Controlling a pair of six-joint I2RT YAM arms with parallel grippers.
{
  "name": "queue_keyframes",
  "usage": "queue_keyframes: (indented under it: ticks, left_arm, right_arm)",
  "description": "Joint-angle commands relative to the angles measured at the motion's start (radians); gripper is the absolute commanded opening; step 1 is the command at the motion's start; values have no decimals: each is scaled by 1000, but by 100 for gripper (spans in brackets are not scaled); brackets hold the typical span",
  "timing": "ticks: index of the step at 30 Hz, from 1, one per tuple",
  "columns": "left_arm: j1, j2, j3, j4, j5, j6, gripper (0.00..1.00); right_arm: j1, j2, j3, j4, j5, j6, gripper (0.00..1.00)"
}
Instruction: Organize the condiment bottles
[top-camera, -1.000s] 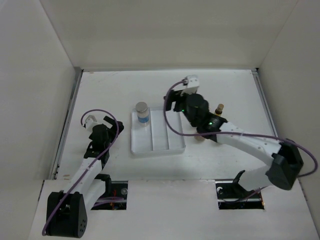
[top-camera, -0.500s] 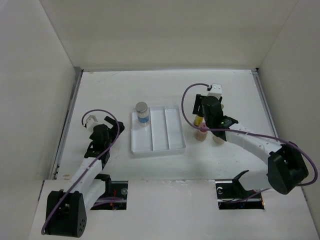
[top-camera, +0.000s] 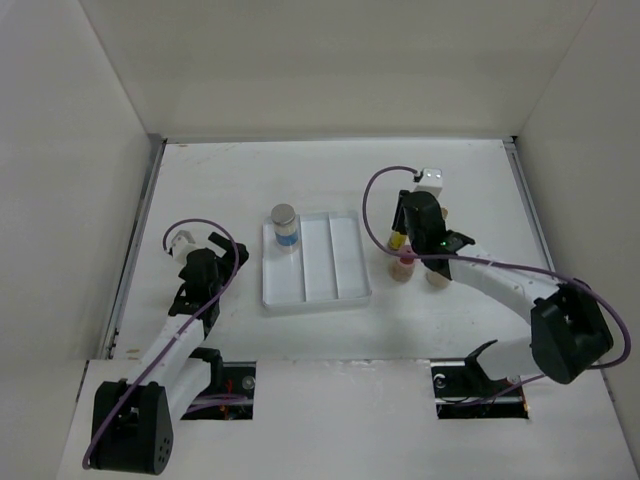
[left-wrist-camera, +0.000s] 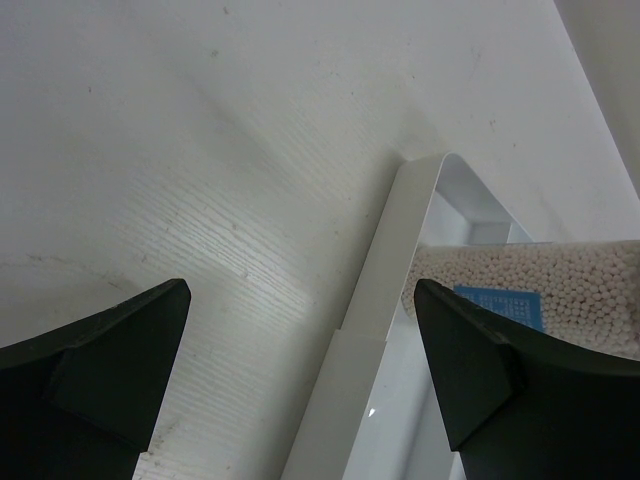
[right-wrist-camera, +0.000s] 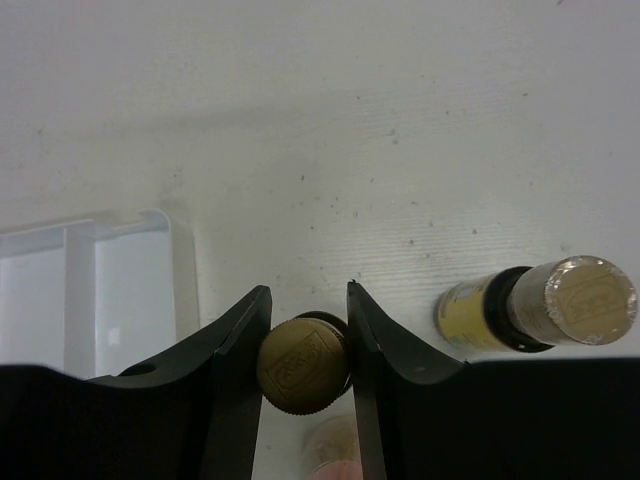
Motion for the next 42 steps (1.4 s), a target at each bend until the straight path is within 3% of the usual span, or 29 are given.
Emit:
queue_keyframes:
  ticks: [1, 4, 13, 23, 27, 30, 33, 37, 42]
  left_arm:
    - [-6, 7, 27, 38, -8, -4, 100]
    - [-9, 7, 18, 47, -12, -15, 100]
    - [-7, 4, 26, 38, -8, -8, 100]
    - [2, 2, 10, 45, 5, -8, 100]
    - [8, 1, 1, 53, 6, -11, 100]
    - [7, 1, 4, 50, 8, -6, 100]
    - [10, -5, 1, 49, 8, -11, 100]
    - [7, -11, 0, 50, 6, -11, 100]
    - [-4, 1, 4, 53, 6, -11, 100]
  right_arm:
    - [19, -98, 75, 135, 43, -42, 27]
    - [79, -82, 128, 173, 31, -79, 27]
    - [271, 191, 356, 199, -38, -90, 27]
    - [320, 428, 496, 184, -34, -99, 29]
    - [327, 451, 487, 188, -32, -93, 39]
    - [331, 431, 474, 188, -31, -93, 59]
    - [331, 341, 424, 191, -22, -80, 70]
    - [272, 140, 283, 191, 9, -51, 75]
    - [87, -89, 62, 141, 139, -19, 76]
